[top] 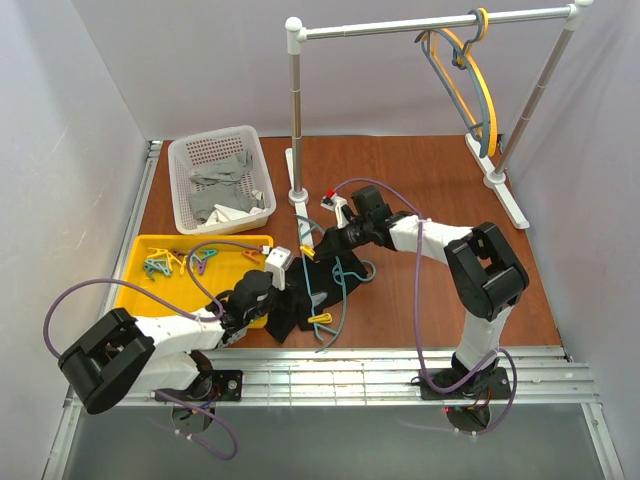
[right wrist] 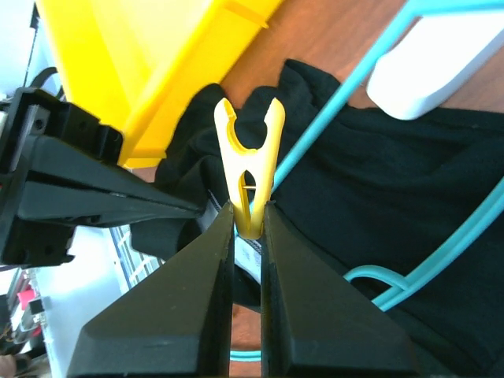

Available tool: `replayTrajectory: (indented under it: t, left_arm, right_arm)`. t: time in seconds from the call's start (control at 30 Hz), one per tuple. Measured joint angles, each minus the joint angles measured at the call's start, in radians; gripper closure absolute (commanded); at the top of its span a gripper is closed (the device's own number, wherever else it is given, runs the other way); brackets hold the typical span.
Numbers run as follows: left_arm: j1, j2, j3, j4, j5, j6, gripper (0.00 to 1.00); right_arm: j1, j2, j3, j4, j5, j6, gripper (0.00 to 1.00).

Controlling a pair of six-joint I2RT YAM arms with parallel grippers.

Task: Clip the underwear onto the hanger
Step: Open the clamp at the center of the board, then move the hanger to the center of the board.

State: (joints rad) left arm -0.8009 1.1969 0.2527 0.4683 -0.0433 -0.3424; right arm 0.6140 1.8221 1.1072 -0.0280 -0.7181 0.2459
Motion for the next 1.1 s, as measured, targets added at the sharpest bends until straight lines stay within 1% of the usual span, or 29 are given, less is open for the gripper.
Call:
replayTrajectory:
  t: [0.13,0.23,0.37,0.53,0.8,1.0,1.1]
  left_arm:
    - [-0.014,-0.033,-0.009,-0.029,0.046,-0.057,1.0]
    - [-0.035,-0.049,-0.02,-0.047,0.079,-0.086,1.0]
    - [-0.061,-0.064,-0.033,-0.078,0.08,-0.119,1.0]
    - [-0.068,-0.159,-0.04,-0.151,-0.044,-0.156,1.0]
    - [-0.067,-0.373,-0.084,-0.185,-0.214,-0.164,1.0]
    - [-0.067,-0.392,-0.085,-0.196,-0.256,-0.166,1.0]
    - [-0.067,-0.392,-0.086,-0.204,-0.264,-0.167,1.0]
  right_arm:
    - [-0.006,0.045,0.046,-0.083,0.001,-0.027,0.99]
    - [-0.008,0.065,0.05,-0.12,0.0,-0.042,0.99]
    - [-0.009,0.097,0.053,-0.154,0.0,-0.048,0.99]
    - [-0.01,0.134,0.094,-0.193,0.002,-0.052,0.99]
    - [-0.011,0.178,0.19,-0.217,0.008,-0.058,0.99]
    - [-0.011,0.224,0.244,-0.257,0.017,-0.068,0.99]
    - [-0.01,0.225,0.245,-0.278,0.031,-0.072,0.99]
